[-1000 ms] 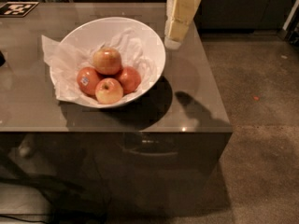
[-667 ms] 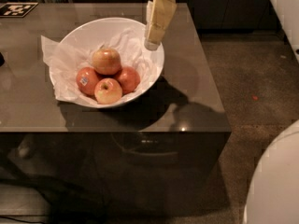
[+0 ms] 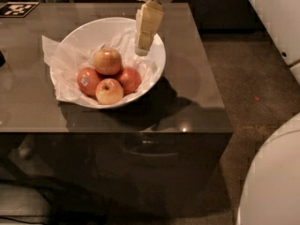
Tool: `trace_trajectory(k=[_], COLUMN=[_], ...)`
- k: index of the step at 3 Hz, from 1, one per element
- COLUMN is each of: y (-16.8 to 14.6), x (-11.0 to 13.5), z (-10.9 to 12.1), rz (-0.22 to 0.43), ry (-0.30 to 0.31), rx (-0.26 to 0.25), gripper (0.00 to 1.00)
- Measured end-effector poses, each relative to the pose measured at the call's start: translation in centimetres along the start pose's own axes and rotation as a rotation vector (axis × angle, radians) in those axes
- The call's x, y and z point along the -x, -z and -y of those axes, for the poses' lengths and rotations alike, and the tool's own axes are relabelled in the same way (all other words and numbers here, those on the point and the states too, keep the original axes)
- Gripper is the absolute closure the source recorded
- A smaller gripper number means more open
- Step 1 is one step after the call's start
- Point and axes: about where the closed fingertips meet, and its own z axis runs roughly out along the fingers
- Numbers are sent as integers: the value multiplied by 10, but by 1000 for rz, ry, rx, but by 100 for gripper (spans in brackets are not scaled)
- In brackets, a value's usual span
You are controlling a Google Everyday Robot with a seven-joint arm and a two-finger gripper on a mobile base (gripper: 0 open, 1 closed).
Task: Pick apple from white bowl
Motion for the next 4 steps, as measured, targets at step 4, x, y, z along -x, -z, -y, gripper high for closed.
trace_trajectory(k=[4], y=[-65], x=[17], z=[-3], rz=[-66], ry=[-51], rx=[78], gripper=[0])
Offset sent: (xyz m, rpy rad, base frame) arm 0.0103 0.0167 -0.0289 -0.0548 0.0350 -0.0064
